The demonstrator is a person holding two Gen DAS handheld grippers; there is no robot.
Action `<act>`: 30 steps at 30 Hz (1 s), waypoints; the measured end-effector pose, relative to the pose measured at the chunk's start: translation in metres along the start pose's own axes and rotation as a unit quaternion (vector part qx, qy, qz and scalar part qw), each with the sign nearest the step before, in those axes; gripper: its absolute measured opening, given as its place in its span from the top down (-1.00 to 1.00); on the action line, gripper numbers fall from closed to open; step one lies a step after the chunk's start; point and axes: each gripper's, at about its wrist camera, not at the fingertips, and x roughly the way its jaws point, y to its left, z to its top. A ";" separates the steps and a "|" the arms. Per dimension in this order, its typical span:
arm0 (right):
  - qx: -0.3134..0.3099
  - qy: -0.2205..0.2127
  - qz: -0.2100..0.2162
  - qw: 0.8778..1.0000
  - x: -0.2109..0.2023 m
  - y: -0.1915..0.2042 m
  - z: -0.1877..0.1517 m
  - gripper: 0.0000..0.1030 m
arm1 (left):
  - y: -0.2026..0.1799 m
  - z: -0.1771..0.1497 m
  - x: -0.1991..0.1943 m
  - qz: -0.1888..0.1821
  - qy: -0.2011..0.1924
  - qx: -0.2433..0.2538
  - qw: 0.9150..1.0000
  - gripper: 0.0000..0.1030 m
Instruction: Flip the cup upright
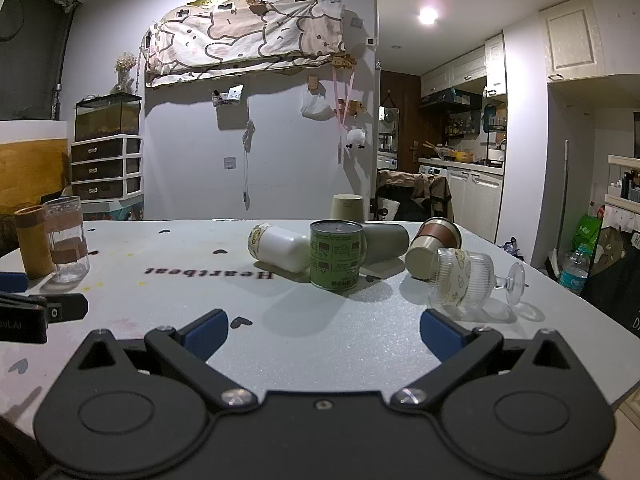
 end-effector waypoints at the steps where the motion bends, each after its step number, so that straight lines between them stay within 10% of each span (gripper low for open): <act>1: 0.000 0.000 0.000 1.000 0.000 0.002 0.000 -1.00 | 0.000 0.000 0.000 0.000 0.000 0.000 1.000 -1.00; 16: 0.001 0.002 0.007 1.000 0.006 0.002 0.001 -1.00 | 0.001 -0.004 0.001 -0.006 0.002 -0.001 1.000 -1.00; 30: -0.001 -0.016 0.018 1.000 0.086 -0.002 0.069 -1.00 | 0.019 -0.014 -0.004 0.000 0.000 -0.008 1.000 -1.00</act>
